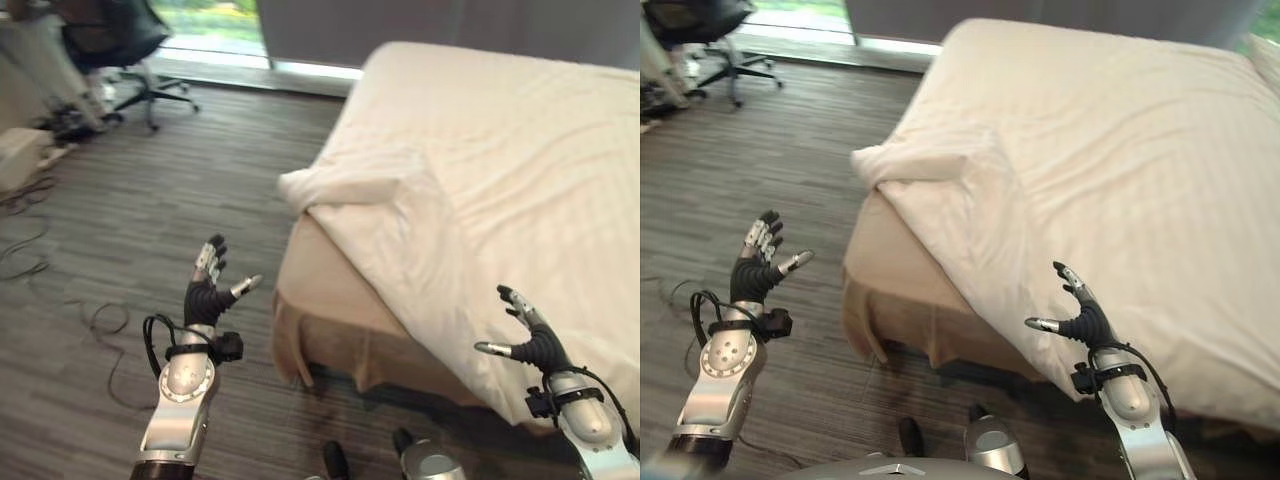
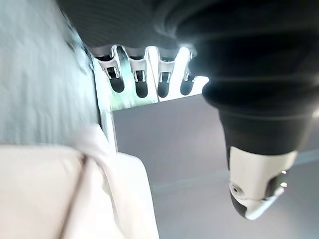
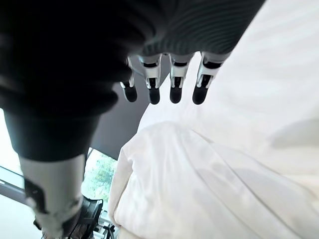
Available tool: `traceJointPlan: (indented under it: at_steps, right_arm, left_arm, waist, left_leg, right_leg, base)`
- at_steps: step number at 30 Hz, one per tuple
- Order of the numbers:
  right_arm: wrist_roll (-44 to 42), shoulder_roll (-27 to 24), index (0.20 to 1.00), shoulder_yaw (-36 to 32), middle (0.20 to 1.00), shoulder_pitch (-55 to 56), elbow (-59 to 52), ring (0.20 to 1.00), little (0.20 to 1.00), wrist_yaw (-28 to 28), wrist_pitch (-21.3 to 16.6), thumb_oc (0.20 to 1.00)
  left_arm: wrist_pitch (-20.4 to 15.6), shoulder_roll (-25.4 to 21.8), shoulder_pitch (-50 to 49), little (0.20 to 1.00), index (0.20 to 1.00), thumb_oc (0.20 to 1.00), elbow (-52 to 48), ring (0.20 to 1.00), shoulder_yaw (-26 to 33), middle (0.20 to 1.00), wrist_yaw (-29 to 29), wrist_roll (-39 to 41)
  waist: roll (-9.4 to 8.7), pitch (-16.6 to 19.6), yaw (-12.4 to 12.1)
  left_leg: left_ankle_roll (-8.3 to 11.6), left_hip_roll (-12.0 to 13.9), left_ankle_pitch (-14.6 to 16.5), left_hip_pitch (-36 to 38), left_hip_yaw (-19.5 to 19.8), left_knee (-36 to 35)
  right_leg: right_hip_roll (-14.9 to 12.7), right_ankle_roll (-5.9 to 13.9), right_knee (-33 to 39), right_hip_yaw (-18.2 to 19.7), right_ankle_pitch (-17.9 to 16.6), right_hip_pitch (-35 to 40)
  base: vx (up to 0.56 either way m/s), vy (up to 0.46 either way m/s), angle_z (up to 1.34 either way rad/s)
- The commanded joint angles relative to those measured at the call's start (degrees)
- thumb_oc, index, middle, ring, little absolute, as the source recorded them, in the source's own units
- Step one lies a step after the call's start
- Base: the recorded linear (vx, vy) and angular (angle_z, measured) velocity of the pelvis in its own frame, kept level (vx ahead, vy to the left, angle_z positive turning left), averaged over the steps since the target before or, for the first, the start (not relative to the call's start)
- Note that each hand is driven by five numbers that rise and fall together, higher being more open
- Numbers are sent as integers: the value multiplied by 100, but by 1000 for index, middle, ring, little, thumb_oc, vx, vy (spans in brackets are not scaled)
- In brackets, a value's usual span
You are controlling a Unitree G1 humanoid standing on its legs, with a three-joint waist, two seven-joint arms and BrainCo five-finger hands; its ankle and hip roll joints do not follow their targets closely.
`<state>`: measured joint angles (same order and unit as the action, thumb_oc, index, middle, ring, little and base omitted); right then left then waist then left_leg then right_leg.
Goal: Making the bed.
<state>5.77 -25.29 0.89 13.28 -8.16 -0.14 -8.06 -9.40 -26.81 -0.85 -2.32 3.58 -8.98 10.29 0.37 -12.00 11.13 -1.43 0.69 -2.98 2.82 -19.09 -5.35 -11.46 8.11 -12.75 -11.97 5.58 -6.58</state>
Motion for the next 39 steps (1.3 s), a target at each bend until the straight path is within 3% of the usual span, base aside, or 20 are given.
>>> traceJointPlan:
  at_steps: [1,4,7,8,11,12,17,21,27,31,39]
  right_arm:
    - [125,-113,1000,-82,1000,-415,-81,1000,1000,-212,-363,1000]
    - [111,-127,1000,-39,1000,-396,21,1000,1000,-119,-368,1000]
    - [158,-235,1000,-33,1000,-67,29,1000,1000,2,-424,1000]
    - [141,-350,1000,-97,1000,93,9,1000,1000,76,-442,1000]
    - [63,-455,1000,-229,1000,296,84,1000,1000,141,-440,1000]
    - [-45,-614,1000,-445,1000,594,302,1000,1000,231,-415,1000]
    - [-131,-877,1000,-691,1000,675,487,1000,1000,352,-369,1000]
    - [-260,-838,1000,-996,1000,1020,423,1000,1000,430,-380,1000]
    - [-513,-706,1000,-1004,1000,1182,320,1000,1000,506,-436,1000]
    - [-738,-660,1000,-864,1000,993,74,1000,1000,604,-523,1000]
    - [-1260,-925,1000,-137,1000,326,-1218,1000,1000,969,-995,1000]
  left_arm:
    - [-326,-246,44,1000,1000,1000,-186,1000,351,1000,-297,-462]
    - [-130,-509,169,1000,1000,1000,-61,1000,503,1000,-452,-1258]
    - [47,-687,411,1000,1000,1000,351,1000,723,1000,-868,-2219]
    - [195,-766,573,1000,1000,1000,532,1000,848,1000,-1178,-2630]
    - [354,-890,689,1000,1000,1000,670,1000,954,1000,-1339,-3077]
    - [782,-1280,843,1000,1000,1000,977,1000,1175,1000,-1589,-3777]
    - [1199,-1753,1141,1000,1000,1000,1549,1000,1298,1000,-1601,-4250]
    - [1522,-2294,1699,1000,1000,1000,2218,1000,1036,1000,-1445,-4697]
    - [1801,-3045,2190,1000,1000,1000,3012,1000,632,1000,-1237,-5084]
    - [1814,-3328,2766,1000,1000,1000,3460,1000,219,1000,-1212,-5152]
    - [1645,-3504,4737,1000,1000,1000,4662,1000,-1286,1000,-1455,-4900]
  waist:
    - [78,136,-278]
    - [0,281,-427]
    - [-77,479,-400]
    - [-65,507,-324]
    - [-28,544,-259]
    - [94,578,-58]
    - [156,516,40]
    - [141,560,237]
    - [155,520,443]
    - [109,361,499]
    - [23,-195,445]
  left_leg:
    - [482,805,108,297,75,105]
    - [532,816,106,391,-495,167]
    - [600,795,198,421,-767,497]
    - [648,837,257,420,-914,742]
    - [704,899,264,431,-1023,861]
    - [718,908,334,514,-1126,879]
    - [810,927,275,380,-916,1035]
    - [858,1079,122,384,-954,628]
    - [856,961,49,634,-1199,156]
    - [850,958,16,420,-1306,136]
    - [941,1168,-361,-593,-1188,170]
  right_leg:
    - [-36,-15,-109,-629,-240,408]
    - [-340,62,215,-1207,-434,748]
    - [-211,190,900,-979,-572,942]
    - [-151,172,1101,-828,-608,1018]
    - [-66,154,1254,-752,-596,1104]
    - [25,149,1359,-600,-559,1136]
    - [105,139,1398,-296,-555,1031]
    - [68,224,1377,-317,-640,923]
    - [45,367,1403,-178,-817,796]
    - [20,446,1424,-46,-979,435]
    - [-41,516,1385,-107,-1221,-512]
  base:
    - [-76,-16,-118]
    - [-7,-44,-135]
    - [124,-150,-137]
    - [134,-178,-120]
    - [84,-75,-101]
    - [111,-41,-34]
    - [25,38,-46]
    - [34,55,-9]
    - [60,60,-2]
    - [-94,40,-10]
    - [-147,-10,-6]
